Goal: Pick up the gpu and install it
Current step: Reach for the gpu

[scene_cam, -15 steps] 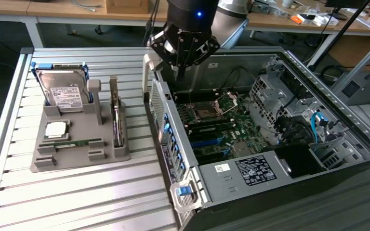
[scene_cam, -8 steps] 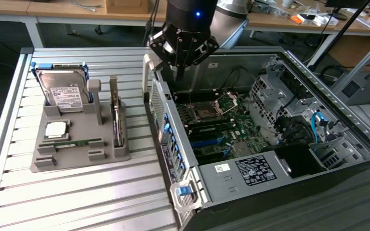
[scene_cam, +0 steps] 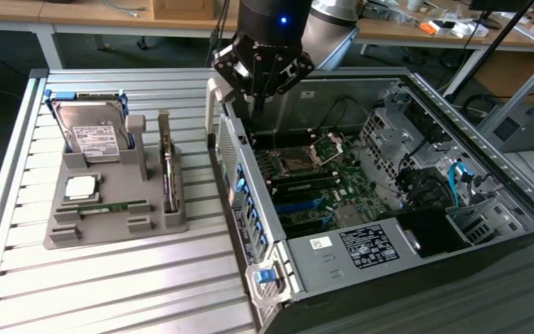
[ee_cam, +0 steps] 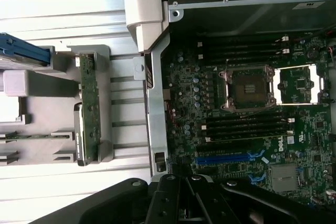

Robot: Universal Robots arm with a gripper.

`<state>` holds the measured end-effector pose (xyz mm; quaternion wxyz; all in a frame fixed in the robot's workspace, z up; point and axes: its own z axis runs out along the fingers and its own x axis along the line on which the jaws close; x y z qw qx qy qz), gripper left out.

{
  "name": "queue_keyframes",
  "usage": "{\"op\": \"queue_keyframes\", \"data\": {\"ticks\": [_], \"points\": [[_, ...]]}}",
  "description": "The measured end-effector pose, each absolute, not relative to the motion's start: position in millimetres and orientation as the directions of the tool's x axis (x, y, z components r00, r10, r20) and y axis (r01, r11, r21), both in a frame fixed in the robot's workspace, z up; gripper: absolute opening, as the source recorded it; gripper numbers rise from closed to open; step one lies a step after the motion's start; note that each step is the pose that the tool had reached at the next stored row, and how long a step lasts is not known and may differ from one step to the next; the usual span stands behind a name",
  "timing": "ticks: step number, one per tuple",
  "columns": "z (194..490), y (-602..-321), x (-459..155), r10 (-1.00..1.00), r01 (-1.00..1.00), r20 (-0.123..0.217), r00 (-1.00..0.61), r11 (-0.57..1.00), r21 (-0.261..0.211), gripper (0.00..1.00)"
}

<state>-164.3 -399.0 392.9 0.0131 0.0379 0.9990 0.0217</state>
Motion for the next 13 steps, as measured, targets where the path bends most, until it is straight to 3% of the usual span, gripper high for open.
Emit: {"op": "queue_keyframes", "data": {"ticks": [13], "points": [[392.9, -399.1, -167.9, 0.076, 0.075, -0.024, -0.997, 0.996, 0.044, 0.11]]}}
